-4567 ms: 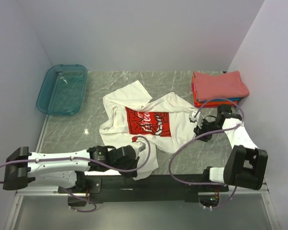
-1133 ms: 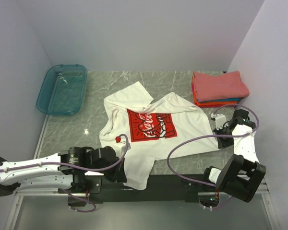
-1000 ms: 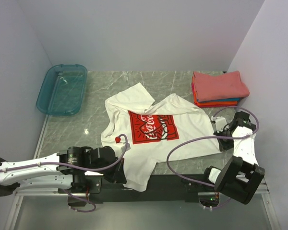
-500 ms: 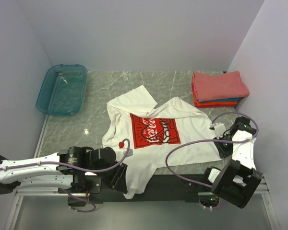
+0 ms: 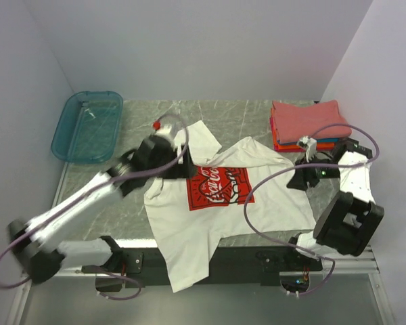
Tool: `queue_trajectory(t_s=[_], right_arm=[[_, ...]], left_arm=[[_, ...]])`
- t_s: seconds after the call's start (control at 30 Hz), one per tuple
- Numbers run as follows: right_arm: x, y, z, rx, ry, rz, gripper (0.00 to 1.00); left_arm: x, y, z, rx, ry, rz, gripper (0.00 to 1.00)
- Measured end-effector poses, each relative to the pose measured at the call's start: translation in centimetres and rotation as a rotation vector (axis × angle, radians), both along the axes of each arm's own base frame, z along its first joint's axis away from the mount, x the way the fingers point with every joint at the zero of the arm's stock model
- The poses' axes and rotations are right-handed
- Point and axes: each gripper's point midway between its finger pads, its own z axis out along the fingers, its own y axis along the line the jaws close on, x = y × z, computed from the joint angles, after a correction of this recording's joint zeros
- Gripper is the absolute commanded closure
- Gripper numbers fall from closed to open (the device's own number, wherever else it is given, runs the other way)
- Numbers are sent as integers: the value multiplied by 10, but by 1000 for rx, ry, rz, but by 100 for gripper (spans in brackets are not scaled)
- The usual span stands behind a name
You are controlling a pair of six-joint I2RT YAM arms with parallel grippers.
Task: Fold and stack the t-shirts
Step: Flatten the tshirt out
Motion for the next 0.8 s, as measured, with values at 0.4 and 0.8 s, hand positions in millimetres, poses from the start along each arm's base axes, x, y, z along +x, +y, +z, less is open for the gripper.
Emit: queue_trajectory(t_s=[0.4,0.8], right_arm=[[53,58,22,235,-72,26,43],[69,51,27,186,-125,-40,42]], left_arm=[[336,-27,-88,223,-93,-51,35],[370,-19,-160,425,-178,-295,33]])
